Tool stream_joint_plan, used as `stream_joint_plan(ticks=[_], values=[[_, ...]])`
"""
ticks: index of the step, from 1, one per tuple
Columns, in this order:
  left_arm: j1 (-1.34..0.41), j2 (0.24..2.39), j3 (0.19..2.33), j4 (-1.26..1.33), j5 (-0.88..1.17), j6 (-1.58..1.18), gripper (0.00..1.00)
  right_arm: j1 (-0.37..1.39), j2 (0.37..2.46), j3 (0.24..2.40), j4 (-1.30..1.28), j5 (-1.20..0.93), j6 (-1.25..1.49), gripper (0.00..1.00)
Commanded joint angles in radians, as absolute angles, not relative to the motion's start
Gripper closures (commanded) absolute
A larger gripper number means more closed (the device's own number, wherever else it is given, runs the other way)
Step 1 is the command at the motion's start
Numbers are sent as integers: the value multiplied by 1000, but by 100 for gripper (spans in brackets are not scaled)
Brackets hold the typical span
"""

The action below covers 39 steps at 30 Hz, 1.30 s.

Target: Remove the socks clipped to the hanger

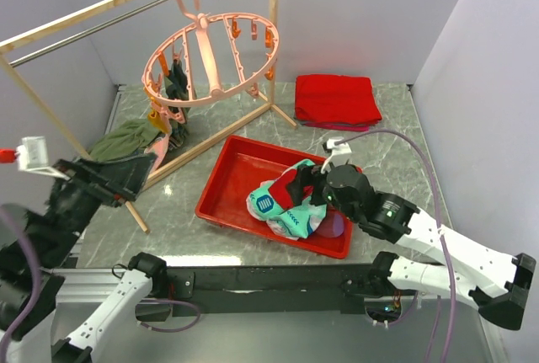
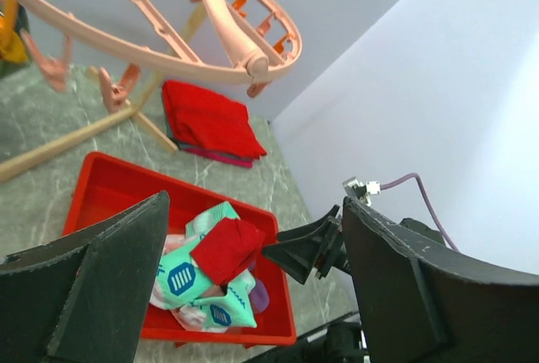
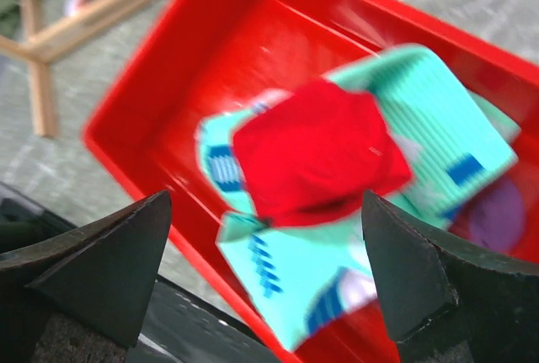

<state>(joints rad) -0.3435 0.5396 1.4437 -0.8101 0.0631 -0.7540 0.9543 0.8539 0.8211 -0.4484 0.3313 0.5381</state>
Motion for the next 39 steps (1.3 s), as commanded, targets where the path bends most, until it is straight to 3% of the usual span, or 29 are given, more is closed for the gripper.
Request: stream_joint_plan(ticks=[1, 8, 16, 24, 31, 39], values=[[-344, 523, 1523, -861, 3, -713, 11, 1026, 943, 911, -296, 398, 532, 0], [-368, 514, 1578, -902, -72, -677, 10, 1222, 1239, 1022, 105, 584, 303, 0], [-466, 451, 1537, -917, -155, -724, 9, 1236, 1671, 1122, 771, 506, -24, 0], [-659, 371, 1480, -890, -325, -795, 9, 1169, 2032, 1382, 945, 416, -77, 1], [-755, 330, 1467, -907, -448, -818, 10, 1127, 2161, 1537, 920, 336, -110, 6], [-788, 333, 1456, -902, -446, -825, 11, 1095, 2269, 1658, 937, 324, -129, 11]])
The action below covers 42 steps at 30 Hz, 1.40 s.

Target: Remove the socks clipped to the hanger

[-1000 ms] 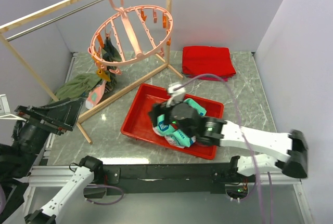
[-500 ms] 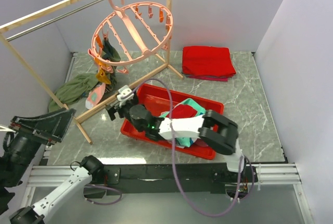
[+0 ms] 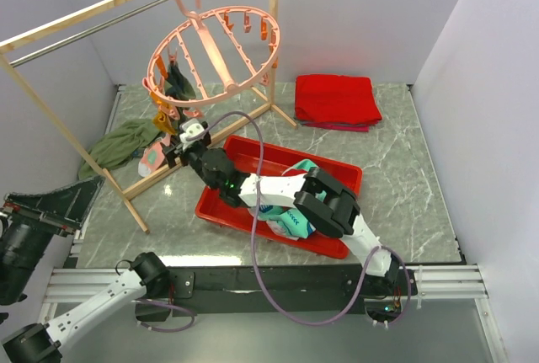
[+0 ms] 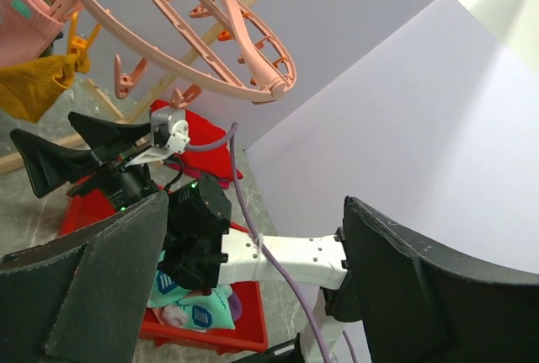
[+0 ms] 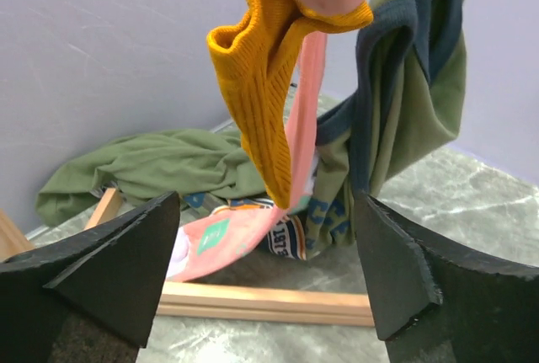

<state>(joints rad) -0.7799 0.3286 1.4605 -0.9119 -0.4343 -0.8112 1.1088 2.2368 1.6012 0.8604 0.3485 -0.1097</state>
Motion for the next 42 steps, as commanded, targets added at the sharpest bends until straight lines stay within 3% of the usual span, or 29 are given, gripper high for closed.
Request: stream_joint_plan(ticks=[1, 6, 14, 15, 16, 17, 18, 19, 20, 24, 30, 42], values=[[-788, 333, 1453, -900, -440, -828, 11, 1091, 2273, 1666, 937, 299, -129, 14], [-788, 331, 1425, -882, -411, -841, 11, 1065, 2315, 1755, 885, 266, -108, 23], [-787, 337, 1414, -867, -393, -844, 11, 1051, 2367, 1822, 867, 252, -69, 49], [-788, 339, 1419, -871, -394, -844, 11, 1049, 2368, 1822, 877, 244, -48, 54], [-788, 339, 1420, -877, -397, -844, 11, 1048, 2372, 1824, 884, 239, -40, 84], [-788, 339, 1424, -880, -402, -844, 11, 1048, 2372, 1821, 894, 241, -35, 88], [-788, 337, 1422, -882, -405, -842, 11, 1046, 2379, 1824, 909, 238, -29, 89], [-788, 337, 1422, -885, -408, -844, 10, 1048, 2379, 1825, 910, 238, -26, 79], [-788, 336, 1420, -885, -408, -844, 10, 1046, 2379, 1830, 907, 233, -23, 78], [-788, 339, 1419, -882, -407, -845, 10, 1052, 2344, 1797, 917, 219, -2, 91], [-790, 359, 1390, -848, -379, -845, 10, 1095, 2194, 1635, 951, 222, 32, 100], [-788, 420, 1335, -770, -321, -867, 12, 1167, 1806, 1307, 792, 183, 299, 100]])
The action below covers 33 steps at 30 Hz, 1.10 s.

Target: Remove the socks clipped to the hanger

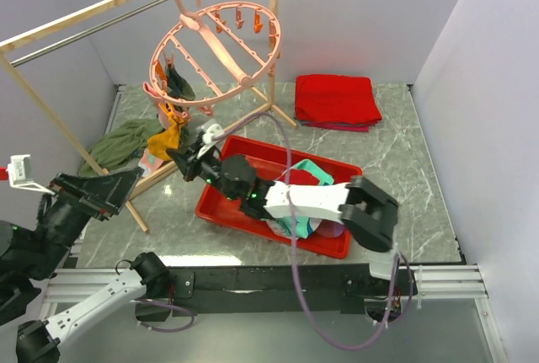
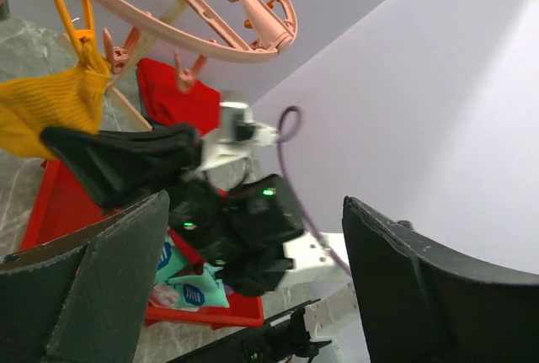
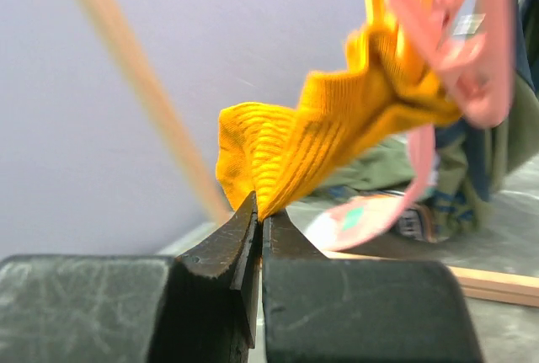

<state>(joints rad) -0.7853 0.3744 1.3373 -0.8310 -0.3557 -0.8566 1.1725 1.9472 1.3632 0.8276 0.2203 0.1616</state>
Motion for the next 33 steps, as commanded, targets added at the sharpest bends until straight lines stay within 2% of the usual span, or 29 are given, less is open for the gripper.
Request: stream_joint_plan(ticks=[1, 6, 14, 19, 31, 33], values=[[-788, 431, 1338, -775, -324, -867, 12, 1167, 1780, 1292, 767, 176, 322, 100], [-790, 497, 1345, -778, -342, -845, 13, 1167, 1642, 1259, 530, 115, 385, 100], [-788, 650, 1368, -827, -399, -876, 20, 1163, 1429, 1194, 204, 147, 379, 100], [-788, 689, 1323, -784, -495, -907, 21, 1157, 1324, 1183, 141, 109, 361, 100], [-788, 839, 1307, -663, -575, -979, 25, 1157, 1273, 1207, 60, 86, 328, 100], [-788, 857, 1315, -641, -613, -959, 30, 1157, 1269, 1207, 63, 81, 337, 100]])
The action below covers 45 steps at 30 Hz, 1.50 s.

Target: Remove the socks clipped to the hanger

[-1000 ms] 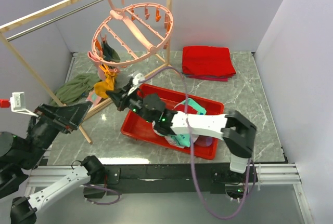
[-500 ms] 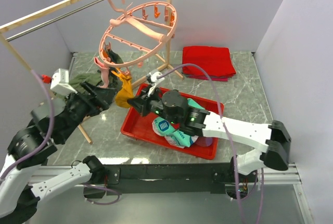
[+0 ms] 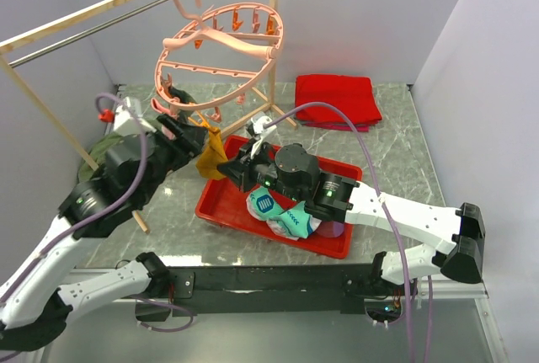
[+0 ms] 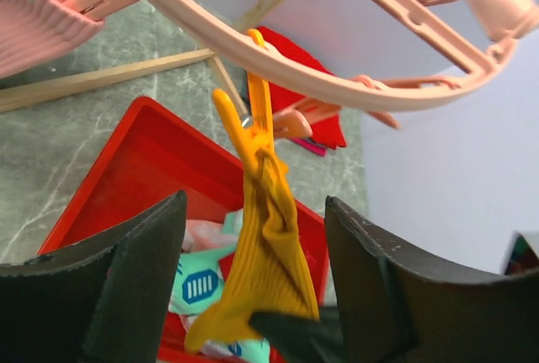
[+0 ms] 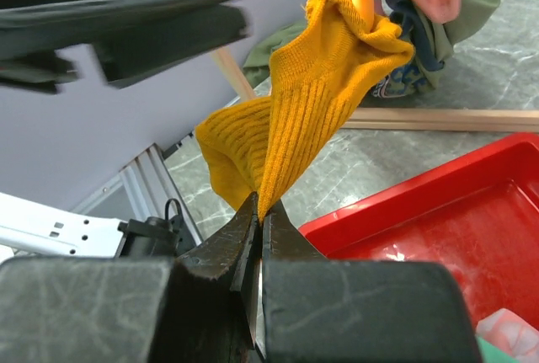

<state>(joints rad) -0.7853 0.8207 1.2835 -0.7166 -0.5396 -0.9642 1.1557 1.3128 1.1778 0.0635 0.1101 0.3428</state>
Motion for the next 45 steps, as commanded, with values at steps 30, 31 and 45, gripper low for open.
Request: stream_joint_plan(ticks=[30, 31, 45], values=[[-626, 1032, 1312, -512, -492, -854, 53, 1160, 1253, 1215, -3, 31, 387, 100], [-624, 1031, 1310, -503, -489, -848, 56, 1160, 1256, 1219, -5, 28, 385, 100], [-624, 1009, 1304, -489, -462, -836, 77, 1115, 1003, 959, -144, 285, 526, 100]])
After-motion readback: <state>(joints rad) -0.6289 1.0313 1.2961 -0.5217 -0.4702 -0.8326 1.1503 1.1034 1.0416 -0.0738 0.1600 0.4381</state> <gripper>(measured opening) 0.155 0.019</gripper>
